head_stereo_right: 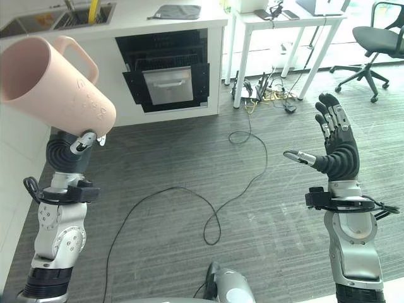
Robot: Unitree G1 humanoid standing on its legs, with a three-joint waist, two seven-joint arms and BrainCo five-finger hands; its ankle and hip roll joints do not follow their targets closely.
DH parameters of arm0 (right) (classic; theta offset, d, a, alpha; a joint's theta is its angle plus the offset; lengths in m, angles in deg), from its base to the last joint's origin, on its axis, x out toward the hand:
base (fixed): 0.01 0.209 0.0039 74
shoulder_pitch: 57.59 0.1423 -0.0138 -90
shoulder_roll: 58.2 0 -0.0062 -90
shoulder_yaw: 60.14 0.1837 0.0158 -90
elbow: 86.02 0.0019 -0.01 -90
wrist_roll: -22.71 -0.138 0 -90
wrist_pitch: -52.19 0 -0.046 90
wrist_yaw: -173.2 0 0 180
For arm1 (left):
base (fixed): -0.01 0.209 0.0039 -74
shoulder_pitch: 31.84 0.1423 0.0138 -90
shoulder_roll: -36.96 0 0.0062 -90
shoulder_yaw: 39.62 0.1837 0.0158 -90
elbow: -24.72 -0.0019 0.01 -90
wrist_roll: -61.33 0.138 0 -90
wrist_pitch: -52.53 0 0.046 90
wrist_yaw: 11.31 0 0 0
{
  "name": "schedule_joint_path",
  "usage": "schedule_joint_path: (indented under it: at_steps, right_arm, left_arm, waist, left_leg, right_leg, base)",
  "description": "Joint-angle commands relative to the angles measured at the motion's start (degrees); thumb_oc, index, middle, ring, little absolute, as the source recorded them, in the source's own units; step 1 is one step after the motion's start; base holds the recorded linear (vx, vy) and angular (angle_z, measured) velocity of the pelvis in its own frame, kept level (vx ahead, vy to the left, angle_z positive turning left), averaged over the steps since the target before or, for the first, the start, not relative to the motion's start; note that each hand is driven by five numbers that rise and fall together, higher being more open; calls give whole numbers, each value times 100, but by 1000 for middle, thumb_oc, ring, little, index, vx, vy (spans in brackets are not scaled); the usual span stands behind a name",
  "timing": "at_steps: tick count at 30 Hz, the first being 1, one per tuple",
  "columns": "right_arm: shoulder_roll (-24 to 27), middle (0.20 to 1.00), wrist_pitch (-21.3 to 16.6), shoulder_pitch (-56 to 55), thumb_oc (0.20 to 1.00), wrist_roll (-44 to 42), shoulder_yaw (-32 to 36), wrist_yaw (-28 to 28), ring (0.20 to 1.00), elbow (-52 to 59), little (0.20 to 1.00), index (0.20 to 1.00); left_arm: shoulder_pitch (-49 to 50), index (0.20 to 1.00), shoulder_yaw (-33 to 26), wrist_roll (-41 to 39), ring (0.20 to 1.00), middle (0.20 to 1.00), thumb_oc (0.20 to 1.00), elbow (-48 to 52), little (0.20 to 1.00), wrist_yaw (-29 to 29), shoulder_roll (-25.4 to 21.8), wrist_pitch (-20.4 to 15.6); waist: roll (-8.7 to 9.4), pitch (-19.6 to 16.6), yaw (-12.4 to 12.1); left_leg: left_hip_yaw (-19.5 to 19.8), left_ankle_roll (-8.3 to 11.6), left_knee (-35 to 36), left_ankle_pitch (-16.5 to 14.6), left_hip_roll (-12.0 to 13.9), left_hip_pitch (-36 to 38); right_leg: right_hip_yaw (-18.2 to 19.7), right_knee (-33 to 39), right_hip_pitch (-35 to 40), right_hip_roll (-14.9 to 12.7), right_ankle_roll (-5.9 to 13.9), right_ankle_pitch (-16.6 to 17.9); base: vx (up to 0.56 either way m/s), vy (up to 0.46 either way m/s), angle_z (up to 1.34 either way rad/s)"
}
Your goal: Place the dishes in the dishwasher.
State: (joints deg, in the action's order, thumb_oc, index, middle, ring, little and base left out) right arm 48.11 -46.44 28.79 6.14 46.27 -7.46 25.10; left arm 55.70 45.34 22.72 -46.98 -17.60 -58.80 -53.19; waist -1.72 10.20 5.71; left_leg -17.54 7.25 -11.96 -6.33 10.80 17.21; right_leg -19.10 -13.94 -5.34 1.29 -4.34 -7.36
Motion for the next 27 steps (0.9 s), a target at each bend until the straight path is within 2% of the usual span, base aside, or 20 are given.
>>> schedule_joint_path:
  at_steps: [1,2,3,4,6,7,8,9,11,13,14,16,18,20,21,22,23,25,26,27]
  right_arm:
    - [150,1000,-181,-263,1000,-306,75,-195,1000,476,1000,1000]
    - [149,1000,-186,-274,1000,-303,89,-244,1000,465,1000,1000]
    - [149,1000,-162,-261,1000,-281,85,-241,1000,472,1000,1000]
    - [161,1000,-94,-152,1000,-229,16,-208,1000,440,1000,1000]
    - [149,1000,-43,-16,1000,-166,-72,-236,1000,394,1000,1000]
    - [137,1000,-53,-3,1000,-146,-98,-278,1000,375,1000,1000]
    - [110,1000,-103,-40,1000,-100,-143,-336,1000,368,1000,1000]
    - [105,1000,-136,-85,1000,-85,-161,-380,1000,375,1000,1000]
    - [178,1000,-171,-144,1000,-145,-127,-473,1000,352,1000,1000]
    - [279,1000,-184,-130,1000,-230,-58,-540,1000,306,1000,1000]
    - [362,1000,-179,-118,1000,-290,17,-610,1000,281,1000,1000]
    - [450,1000,-163,-154,1000,-374,111,-671,1000,297,1000,1000]
    - [470,1000,-155,-238,1000,-467,227,-676,1000,371,1000,1000]
    - [430,1000,-174,-304,1000,-518,327,-652,1000,428,1000,1000]
    - [375,1000,-183,-335,1000,-496,378,-631,1000,480,1000,1000]
    - [322,1000,-177,-335,1000,-447,381,-612,1000,506,1000,1000]
    - [143,1000,-193,-378,1000,-205,370,-550,1000,578,1000,1000]
    - [19,1000,-186,-433,1000,-96,342,-535,1000,641,1000,1000]
    - [-27,1000,-201,-469,1000,-72,338,-542,1000,653,1000,1000]
    - [-110,1000,-204,-528,1000,-31,340,-583,1000,649,1000,1000]
  left_arm:
    - [218,200,-111,-68,200,200,200,423,200,-80,-209,-319]
    - [252,200,-126,-36,200,200,200,431,200,-116,-174,-323]
    - [259,200,-129,-12,200,200,200,435,200,-155,-159,-304]
    - [267,200,-129,39,200,200,200,438,200,-198,-147,-288]
    - [331,200,-185,47,200,200,200,423,200,-172,-172,-345]
    - [382,200,-216,14,200,200,200,409,200,-139,-210,-389]
    - [468,200,-243,-17,200,200,200,377,200,-88,-246,-469]
    - [528,200,-242,-21,200,200,200,369,200,-49,-258,-514]
    - [678,200,-270,-64,200,200,200,322,200,-91,-270,-625]
    - [744,200,-311,-131,200,200,200,267,200,-173,-251,-693]
    - [798,200,-363,-195,200,200,200,221,200,-222,-240,-758]
    - [891,200,-457,-316,200,200,200,252,200,-245,-251,-782]
    - [816,200,-468,-301,200,200,200,277,200,-203,-270,-731]
    - [668,200,-428,-276,200,200,200,274,200,-184,-311,-699]
    - [558,200,-405,-290,200,200,200,252,200,-203,-334,-682]
    - [490,200,-391,-286,200,200,200,245,200,-221,-340,-656]
    - [328,200,-320,-247,200,200,200,242,200,-251,-367,-585]
    - [248,200,-267,-157,200,200,200,283,200,-200,-386,-506]
    - [244,200,-258,-146,200,200,200,293,200,-197,-392,-488]
    - [243,200,-238,-40,200,200,200,341,200,-187,-354,-438]
  waist:
    - [290,-641,195]
    - [348,-597,156]
    - [386,-547,122]
    - [392,-472,85]
    - [315,-422,79]
    - [263,-419,71]
    - [150,-451,39]
    - [98,-471,7]
    - [35,-471,-37]
    - [13,-476,-17]
    - [2,-495,-15]
    - [44,-507,-46]
    - [130,-589,-26]
    - [189,-638,-42]
    - [238,-660,-48]
    - [276,-662,-55]
    - [337,-676,-76]
    - [324,-677,-121]
    - [318,-676,-134]
    - [308,-656,-181]
  left_leg:
    - [126,114,-631,784,-231,-953]
    - [88,163,-997,940,-166,-1295]
    - [51,146,-1146,904,-83,-1568]
    - [-141,53,-883,737,20,-1762]
    - [-424,-21,-38,717,55,-1614]
    - [-489,-19,460,839,62,-1528]
    - [-424,58,1335,1186,131,-1525]
    - [-345,132,1682,1414,229,-1542]
    - [-195,345,1696,1885,614,-1853]
    - [-443,420,1696,2036,807,-1958]
    - [-561,420,1696,2019,848,-1959]
    - [-582,376,1696,1857,776,-1861]
    - [-700,213,1696,1486,611,-1773]
    - [-664,63,1696,1273,372,-1710]
    - [-654,-42,1696,1173,194,-1682]
    - [-584,-122,1696,1102,58,-1653]
    - [-308,-299,1696,942,-272,-1612]
    - [-95,-441,1696,847,-452,-1608]
    - [-40,-486,1696,820,-503,-1615]
    - [123,-564,1696,736,-602,-1582]
  right_leg:
    - [373,1894,683,-504,777,894]
    - [412,1894,835,-501,723,810]
    - [410,1894,948,-510,707,746]
    - [388,1894,1090,-522,729,646]
    - [450,1894,1200,-518,813,542]
    - [484,1894,1246,-512,853,493]
    - [534,1894,1269,-471,913,432]
    - [535,1894,1300,-458,927,373]
    - [491,1894,1431,-418,848,216]
    - [341,1894,1538,-420,827,98]
    - [284,1894,1623,-422,826,23]
    - [296,1894,1811,-499,880,-49]
    - [258,1892,1953,-651,1026,-9]
    - [225,1755,2005,-828,1193,15]
    - [195,1534,1947,-984,1341,145]
    - [215,1273,1845,-1108,1456,321]
    - [317,482,1460,-1395,1647,809]
    - [363,-192,1157,-1478,1670,1098]
    - [397,-464,1073,-1477,1674,1122]
    - [444,-1136,741,-1517,1655,1217]
  base:
    - [219,-353,-53]
    - [189,-292,-53]
    - [206,-190,-64]
    - [226,-74,-55]
    - [257,72,-27]
    - [306,200,-25]
    - [333,220,-55]
    - [374,232,-70]
    - [333,181,-60]
    - [358,225,-30]
    - [454,284,-2]
    - [448,311,-6]
    - [420,361,-15]
    - [383,397,0]
    - [380,432,22]
    - [506,596,35]
    - [428,511,50]
    - [371,440,65]
    - [338,372,77]
    - [273,281,64]
